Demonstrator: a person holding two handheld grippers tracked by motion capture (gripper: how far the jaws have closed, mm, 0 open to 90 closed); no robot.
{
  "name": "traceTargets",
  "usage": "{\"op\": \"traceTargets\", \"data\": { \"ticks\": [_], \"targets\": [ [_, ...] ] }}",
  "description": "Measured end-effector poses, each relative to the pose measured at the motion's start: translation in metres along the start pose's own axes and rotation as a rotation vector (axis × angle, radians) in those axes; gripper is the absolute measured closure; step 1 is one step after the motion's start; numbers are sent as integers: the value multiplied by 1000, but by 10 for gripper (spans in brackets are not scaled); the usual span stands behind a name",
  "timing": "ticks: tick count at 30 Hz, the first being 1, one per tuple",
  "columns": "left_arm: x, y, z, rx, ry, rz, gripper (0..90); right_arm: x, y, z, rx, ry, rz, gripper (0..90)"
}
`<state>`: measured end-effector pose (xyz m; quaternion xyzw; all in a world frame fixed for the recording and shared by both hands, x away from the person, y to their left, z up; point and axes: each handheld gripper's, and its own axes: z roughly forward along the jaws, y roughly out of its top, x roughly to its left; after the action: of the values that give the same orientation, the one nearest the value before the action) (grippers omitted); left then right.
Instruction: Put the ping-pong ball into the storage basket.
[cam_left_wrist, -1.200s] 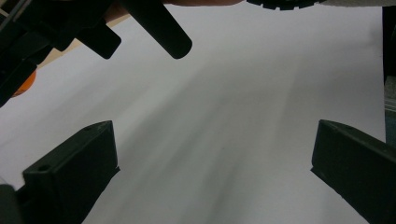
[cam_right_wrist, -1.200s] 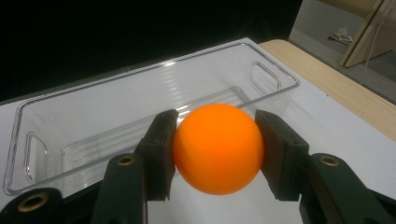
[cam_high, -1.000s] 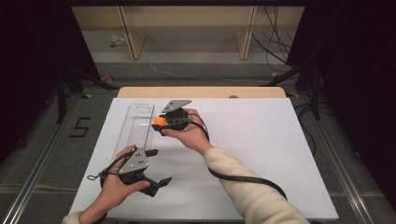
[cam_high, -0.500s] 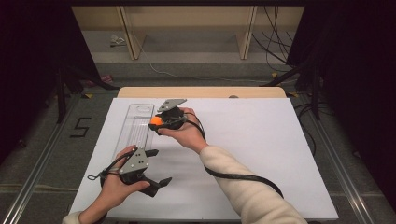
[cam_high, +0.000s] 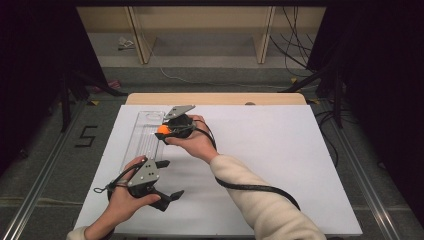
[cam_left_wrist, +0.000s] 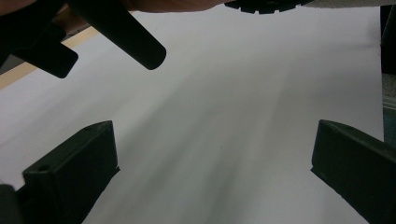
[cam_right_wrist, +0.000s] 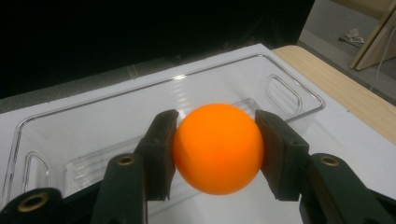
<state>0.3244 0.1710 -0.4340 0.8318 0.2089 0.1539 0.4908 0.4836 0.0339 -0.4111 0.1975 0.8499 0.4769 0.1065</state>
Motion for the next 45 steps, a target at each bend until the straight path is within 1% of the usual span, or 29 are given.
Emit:
{"op": "traceTargets", "data": {
  "ticks": [45],
  "targets": [
    [-1,0,0,3,-6,6,0,11,12,22,21,31,-22,517]
  ]
}}
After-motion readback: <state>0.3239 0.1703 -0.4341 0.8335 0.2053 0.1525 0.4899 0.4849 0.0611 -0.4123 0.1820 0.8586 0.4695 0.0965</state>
